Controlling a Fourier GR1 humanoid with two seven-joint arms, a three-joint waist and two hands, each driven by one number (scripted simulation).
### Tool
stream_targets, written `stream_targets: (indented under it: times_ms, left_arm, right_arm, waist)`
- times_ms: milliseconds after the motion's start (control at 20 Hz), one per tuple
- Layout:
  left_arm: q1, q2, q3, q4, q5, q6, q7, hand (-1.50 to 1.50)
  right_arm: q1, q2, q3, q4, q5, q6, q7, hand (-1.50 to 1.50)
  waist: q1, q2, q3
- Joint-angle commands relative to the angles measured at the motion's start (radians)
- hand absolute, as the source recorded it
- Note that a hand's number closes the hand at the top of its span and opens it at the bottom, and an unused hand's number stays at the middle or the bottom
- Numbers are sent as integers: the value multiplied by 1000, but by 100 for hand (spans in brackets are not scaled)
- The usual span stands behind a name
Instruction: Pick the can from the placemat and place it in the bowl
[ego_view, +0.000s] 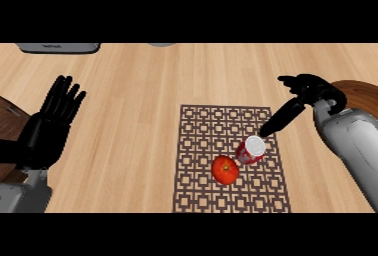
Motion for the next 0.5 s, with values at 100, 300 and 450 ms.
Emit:
stream_targets:
  times_ms: [100,300,450]
  left_arm:
    - [63,24,26,-45,7,-34,-4,0]
    - [34,-1,41,9,0,-32,-24,0]
    - [31,-4,31,-11,-10,-17,9,0]
  right_arm:
    - [-78,61,42,20,-38,0,280,-150]
    - [-43,90,92,-4,-33,-41,281,-150]
    - [50,88,151,-75,25,-79,257,-150]
  waist:
    - [-4,-5,1]
    - [-20,-4,1]
    - [-25,-4,2]
